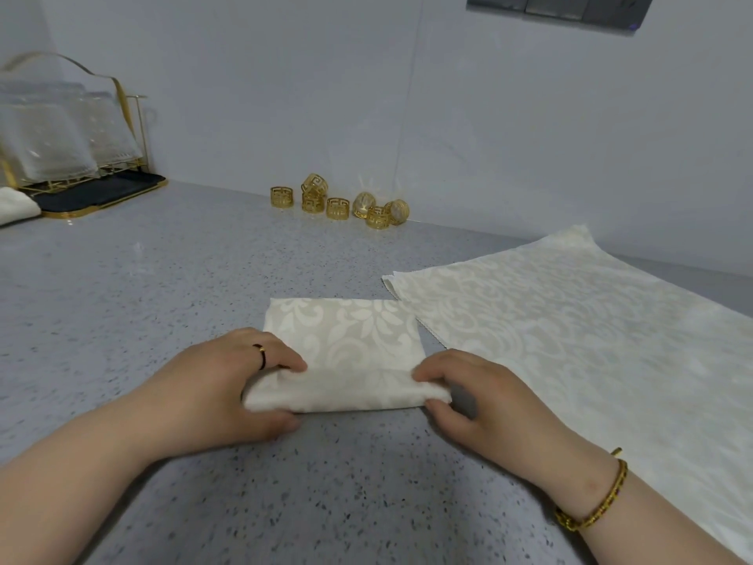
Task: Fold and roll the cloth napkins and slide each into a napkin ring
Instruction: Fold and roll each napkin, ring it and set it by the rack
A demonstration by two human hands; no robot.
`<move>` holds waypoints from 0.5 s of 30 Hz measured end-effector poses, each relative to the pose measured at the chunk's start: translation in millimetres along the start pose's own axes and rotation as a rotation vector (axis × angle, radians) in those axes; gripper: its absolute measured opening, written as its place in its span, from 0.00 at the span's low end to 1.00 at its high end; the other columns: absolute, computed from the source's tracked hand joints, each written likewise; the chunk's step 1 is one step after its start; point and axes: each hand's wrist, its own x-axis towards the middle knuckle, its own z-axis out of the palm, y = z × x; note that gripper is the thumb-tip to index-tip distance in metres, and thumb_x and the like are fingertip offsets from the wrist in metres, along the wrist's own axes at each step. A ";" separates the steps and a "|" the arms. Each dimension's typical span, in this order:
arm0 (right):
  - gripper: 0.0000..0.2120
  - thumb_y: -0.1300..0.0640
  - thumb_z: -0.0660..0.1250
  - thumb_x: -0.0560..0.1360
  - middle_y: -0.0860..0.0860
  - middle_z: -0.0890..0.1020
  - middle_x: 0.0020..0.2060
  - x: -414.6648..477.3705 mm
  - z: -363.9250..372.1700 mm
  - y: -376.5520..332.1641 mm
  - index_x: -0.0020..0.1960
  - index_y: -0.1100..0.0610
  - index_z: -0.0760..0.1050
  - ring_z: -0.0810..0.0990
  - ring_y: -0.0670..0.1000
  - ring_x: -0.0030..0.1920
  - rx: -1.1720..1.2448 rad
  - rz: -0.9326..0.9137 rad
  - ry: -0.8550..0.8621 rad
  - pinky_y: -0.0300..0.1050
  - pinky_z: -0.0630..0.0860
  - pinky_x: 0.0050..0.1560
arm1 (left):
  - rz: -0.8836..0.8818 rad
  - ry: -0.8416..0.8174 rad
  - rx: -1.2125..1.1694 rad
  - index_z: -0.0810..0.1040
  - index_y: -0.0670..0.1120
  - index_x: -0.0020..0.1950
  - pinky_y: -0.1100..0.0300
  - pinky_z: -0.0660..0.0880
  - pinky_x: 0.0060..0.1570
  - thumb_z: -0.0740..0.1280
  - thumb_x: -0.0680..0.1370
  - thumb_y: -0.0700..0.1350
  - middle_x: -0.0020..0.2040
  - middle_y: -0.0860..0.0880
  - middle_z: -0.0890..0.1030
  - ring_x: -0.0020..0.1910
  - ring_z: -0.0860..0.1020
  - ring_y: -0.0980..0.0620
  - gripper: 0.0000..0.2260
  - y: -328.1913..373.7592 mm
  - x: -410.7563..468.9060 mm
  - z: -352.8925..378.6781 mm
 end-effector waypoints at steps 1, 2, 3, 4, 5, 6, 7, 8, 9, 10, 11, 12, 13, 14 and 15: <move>0.11 0.51 0.59 0.70 0.44 0.80 0.44 -0.2 0.1 -0.9 0.51 0.45 0.72 0.76 0.43 0.46 0.000 0.001 -0.002 0.36 0.72 0.48 | 0.042 0.012 0.055 0.70 0.69 0.47 0.80 0.64 0.40 0.57 0.58 0.68 0.45 0.75 0.67 0.55 0.65 0.71 0.19 -0.4 1.0 0.5; 0.11 0.50 0.58 0.69 0.43 0.80 0.45 -0.1 -0.2 -2.2 0.50 0.44 0.71 0.76 0.43 0.46 0.008 0.010 -0.009 0.36 0.72 0.48 | 0.066 0.018 0.106 0.75 0.63 0.47 0.81 0.62 0.35 0.58 0.60 0.65 0.44 0.74 0.70 0.53 0.68 0.66 0.18 0.9 1.8 -0.9; 0.10 0.50 0.58 0.69 0.41 0.80 0.44 -0.1 -0.4 -3.4 0.50 0.43 0.71 0.76 0.43 0.47 0.031 0.031 -0.014 0.36 0.72 0.49 | 0.096 0.049 0.158 0.78 0.59 0.45 0.81 0.60 0.30 0.58 0.62 0.62 0.41 0.70 0.75 0.50 0.70 0.62 0.18 0.8 1.5 -0.8; 0.09 0.49 0.59 0.68 0.39 0.80 0.44 -0.2 -1.6 -4.9 0.47 0.42 0.72 0.76 0.42 0.48 0.078 0.076 -0.024 0.36 0.72 0.50 | 0.105 0.076 0.196 0.80 0.57 0.44 0.79 0.62 0.26 0.59 0.63 0.60 0.39 0.66 0.79 0.48 0.72 0.61 0.16 -0.3 0.2 -0.2; 0.08 0.49 0.61 0.68 0.38 0.80 0.44 -0.3 -3.2 -6.1 0.46 0.40 0.72 0.76 0.41 0.50 0.150 0.130 -0.035 0.34 0.72 0.52 | 0.098 0.077 0.189 0.80 0.58 0.43 0.74 0.68 0.28 0.59 0.63 0.59 0.38 0.64 0.80 0.47 0.72 0.62 0.15 -1.1 -0.6 0.2; 0.09 0.51 0.64 0.68 0.37 0.79 0.46 -0.7 -5.3 -6.6 0.47 0.40 0.72 0.76 0.38 0.52 0.232 0.183 -0.055 0.30 0.71 0.53 | 0.068 0.070 0.148 0.80 0.59 0.41 0.71 0.71 0.34 0.59 0.63 0.58 0.37 0.63 0.81 0.46 0.73 0.62 0.13 -0.9 -0.7 -0.7; 0.13 0.54 0.67 0.68 0.36 0.79 0.49 -1.7 -7.4 -5.9 0.49 0.40 0.71 0.75 0.36 0.54 0.303 0.222 -0.088 0.27 0.69 0.55 | 0.035 0.067 0.087 0.79 0.59 0.43 0.69 0.73 0.38 0.59 0.63 0.59 0.37 0.63 0.81 0.46 0.74 0.63 0.14 -0.4 -0.6 -1.3; 0.16 0.56 0.69 0.69 0.36 0.78 0.50 -2.9 -9.0 -4.6 0.52 0.41 0.70 0.73 0.35 0.55 0.330 0.246 -0.135 0.26 0.67 0.56 | 0.003 0.069 0.037 0.76 0.62 0.47 0.66 0.73 0.40 0.57 0.62 0.60 0.38 0.63 0.81 0.46 0.74 0.63 0.17 0.6 -0.6 -0.6; 0.19 0.58 0.71 0.69 0.37 0.77 0.52 -3.6 -9.8 -3.3 0.54 0.41 0.69 0.72 0.35 0.56 0.319 0.261 -0.183 0.25 0.67 0.56 | -0.002 0.075 -0.007 0.72 0.66 0.50 0.65 0.73 0.42 0.56 0.61 0.61 0.38 0.62 0.81 0.47 0.74 0.63 0.18 1.4 -0.1 0.4; 0.20 0.59 0.70 0.70 0.38 0.76 0.54 -3.5 -9.9 -3.3 0.54 0.40 0.68 0.72 0.36 0.56 0.296 0.270 -0.208 0.26 0.67 0.56 | -0.001 0.073 -0.028 0.68 0.69 0.51 0.64 0.71 0.46 0.55 0.61 0.61 0.39 0.62 0.81 0.48 0.73 0.63 0.19 1.4 -0.3 1.5; 0.20 0.59 0.70 0.70 0.38 0.76 0.54 -2.9 -9.4 -3.4 0.53 0.39 0.68 0.73 0.37 0.55 0.281 0.276 -0.199 0.28 0.69 0.55 | 0.002 0.065 -0.042 0.67 0.71 0.50 0.65 0.70 0.49 0.54 0.60 0.62 0.39 0.62 0.81 0.49 0.73 0.64 0.19 1.3 -0.5 2.6; 0.19 0.60 0.69 0.71 0.39 0.77 0.52 -2.0 -8.9 -3.3 0.52 0.39 0.69 0.74 0.39 0.53 0.274 0.280 -0.172 0.31 0.70 0.55 | -0.010 0.049 -0.052 0.66 0.73 0.49 0.66 0.69 0.50 0.54 0.59 0.63 0.39 0.64 0.80 0.50 0.72 0.65 0.18 2.8 -0.6 1.9; 0.18 0.59 0.69 0.71 0.39 0.77 0.50 -0.6 -8.7 -3.3 0.50 0.39 0.69 0.75 0.41 0.51 0.269 0.284 -0.142 0.33 0.71 0.54 | -0.031 0.042 -0.070 0.67 0.76 0.47 0.68 0.69 0.51 0.54 0.58 0.64 0.40 0.65 0.80 0.51 0.72 0.66 0.17 2.7 -0.4 1.2; 0.17 0.59 0.69 0.72 0.40 0.78 0.46 0.3 -8.8 -3.6 0.49 0.39 0.68 0.75 0.41 0.48 0.265 0.291 -0.116 0.34 0.71 0.53 | -0.065 0.032 -0.099 0.68 0.78 0.43 0.70 0.70 0.50 0.55 0.58 0.65 0.42 0.68 0.79 0.51 0.73 0.67 0.16 2.9 -0.6 -0.4; 0.15 0.58 0.68 0.72 0.41 0.77 0.41 0.9 -9.1 -3.9 0.48 0.40 0.68 0.75 0.42 0.44 0.269 0.303 -0.091 0.35 0.70 0.49 | -0.102 0.030 -0.148 0.67 0.79 0.42 0.73 0.70 0.49 0.55 0.57 0.65 0.44 0.71 0.77 0.50 0.73 0.68 0.15 3.2 0.0 -1.4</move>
